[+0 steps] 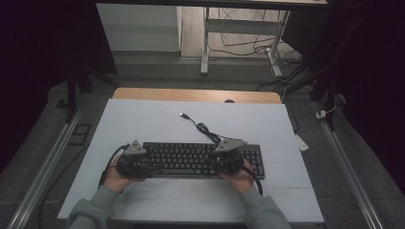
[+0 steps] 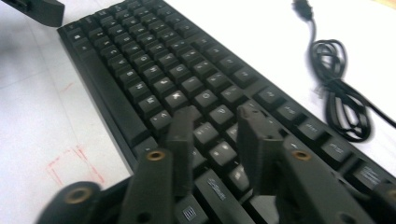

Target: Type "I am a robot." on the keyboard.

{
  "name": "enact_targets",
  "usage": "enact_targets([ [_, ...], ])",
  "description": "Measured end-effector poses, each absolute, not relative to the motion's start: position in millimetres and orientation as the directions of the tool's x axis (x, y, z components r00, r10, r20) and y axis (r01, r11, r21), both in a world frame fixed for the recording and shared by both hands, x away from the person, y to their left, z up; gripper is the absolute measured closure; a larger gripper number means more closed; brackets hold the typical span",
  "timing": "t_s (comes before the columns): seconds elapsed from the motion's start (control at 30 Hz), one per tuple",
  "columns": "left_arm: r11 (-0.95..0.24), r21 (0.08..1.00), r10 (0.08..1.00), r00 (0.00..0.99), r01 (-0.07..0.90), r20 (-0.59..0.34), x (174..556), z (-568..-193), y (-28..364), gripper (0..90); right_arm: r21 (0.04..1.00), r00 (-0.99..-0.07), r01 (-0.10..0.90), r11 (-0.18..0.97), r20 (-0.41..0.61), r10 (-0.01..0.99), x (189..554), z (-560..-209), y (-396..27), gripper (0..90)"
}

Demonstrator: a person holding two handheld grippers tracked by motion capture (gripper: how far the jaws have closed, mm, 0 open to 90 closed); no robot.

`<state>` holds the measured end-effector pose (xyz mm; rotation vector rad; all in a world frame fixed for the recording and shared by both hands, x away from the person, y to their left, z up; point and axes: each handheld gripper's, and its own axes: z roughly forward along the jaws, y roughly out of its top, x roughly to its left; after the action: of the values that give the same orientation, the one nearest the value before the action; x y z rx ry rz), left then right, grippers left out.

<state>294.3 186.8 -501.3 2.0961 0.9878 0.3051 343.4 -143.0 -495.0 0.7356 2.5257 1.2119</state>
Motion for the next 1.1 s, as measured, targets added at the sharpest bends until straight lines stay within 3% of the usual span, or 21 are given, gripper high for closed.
enact_targets([
  [0.17,-0.41,0.731,0.731,0.675,0.546,-0.094,294,-502,184,31.0,0.767,-0.867,0.319,0.557,-0.002,0.499,345,-497,-132,89.4],
  [1.1,-0.433,0.719,0.724,0.685,0.543,-0.082,294,-504,181,30.5,0.707,-0.878,0.324,0.629,-0.023,0.479,345,-513,-112,89.4],
])
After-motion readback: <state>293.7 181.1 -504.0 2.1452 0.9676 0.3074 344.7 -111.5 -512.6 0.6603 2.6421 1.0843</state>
